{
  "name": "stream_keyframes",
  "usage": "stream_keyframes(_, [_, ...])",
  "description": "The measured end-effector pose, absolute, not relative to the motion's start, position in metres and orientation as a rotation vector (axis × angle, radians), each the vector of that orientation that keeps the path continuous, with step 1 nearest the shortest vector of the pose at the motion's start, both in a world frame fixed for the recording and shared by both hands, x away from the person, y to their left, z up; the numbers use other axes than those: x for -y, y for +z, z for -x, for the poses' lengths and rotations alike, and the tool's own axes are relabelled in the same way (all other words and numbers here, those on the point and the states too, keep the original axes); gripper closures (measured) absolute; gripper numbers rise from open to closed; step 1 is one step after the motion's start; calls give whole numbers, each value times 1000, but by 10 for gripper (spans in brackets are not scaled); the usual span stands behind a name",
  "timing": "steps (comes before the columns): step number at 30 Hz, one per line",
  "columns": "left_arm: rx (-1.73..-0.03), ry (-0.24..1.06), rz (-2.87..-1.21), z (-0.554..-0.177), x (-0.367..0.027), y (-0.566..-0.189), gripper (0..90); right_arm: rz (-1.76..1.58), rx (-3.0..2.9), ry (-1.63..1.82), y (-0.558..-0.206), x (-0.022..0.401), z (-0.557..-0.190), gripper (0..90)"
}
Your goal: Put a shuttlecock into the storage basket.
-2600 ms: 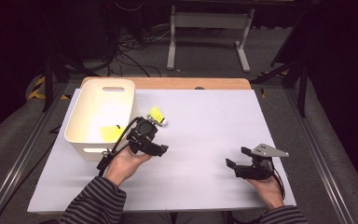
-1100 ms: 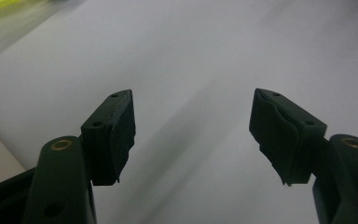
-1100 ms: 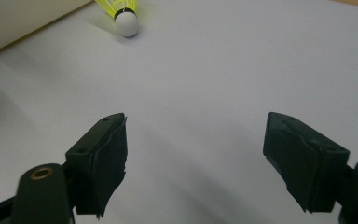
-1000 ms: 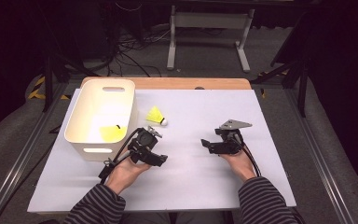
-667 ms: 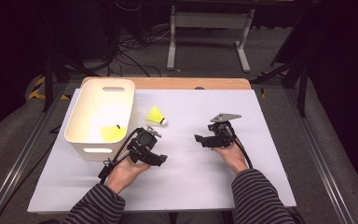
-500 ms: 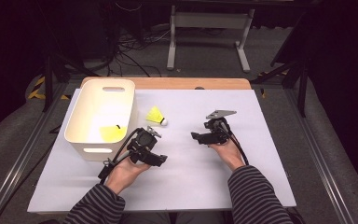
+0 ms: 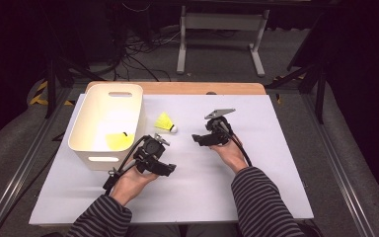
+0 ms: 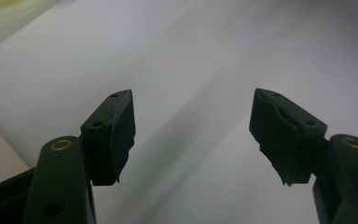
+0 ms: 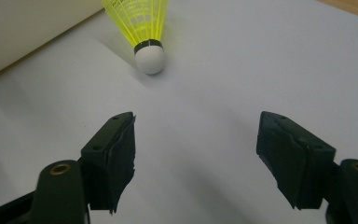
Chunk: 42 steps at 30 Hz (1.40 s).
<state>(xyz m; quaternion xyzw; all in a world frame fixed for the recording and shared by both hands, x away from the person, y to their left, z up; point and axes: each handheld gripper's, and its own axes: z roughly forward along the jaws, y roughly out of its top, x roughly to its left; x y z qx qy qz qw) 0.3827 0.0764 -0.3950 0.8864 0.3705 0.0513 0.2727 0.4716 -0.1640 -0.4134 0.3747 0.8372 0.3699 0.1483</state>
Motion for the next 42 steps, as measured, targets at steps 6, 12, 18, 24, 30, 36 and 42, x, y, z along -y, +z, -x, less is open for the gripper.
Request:
stream_keyframes(6, [-997, 138, -2390, -382, -77, -395, 320, -1072, -2431, 1062, -407, 152, -480, 292])
stream_keyframes(12, [-997, 142, -2384, -382, -78, -394, 320, -1045, -2436, 1056, -401, 137, -489, 299])
stream_keyframes(18, [-998, 142, -2383, -381, -79, -393, 319, -1029, -2470, 1004, -406, 125, -496, 306])
stream_keyframes(24, [-1004, 137, -2370, -381, -81, -392, 318, -981, -2505, 952, -409, 108, -501, 324])
stream_keyframes(30, [-995, 143, -2388, -380, -78, -394, 315, -928, -2528, 900, -414, 93, -506, 325])
stream_keyframes(36, [-1004, 141, -2378, -380, -80, -392, 315, -903, -2538, 855, -425, 81, -511, 347])
stream_keyframes(42, [-1001, 135, -2376, -379, -80, -392, 313, -881, -2551, 826, -431, 76, -516, 375])
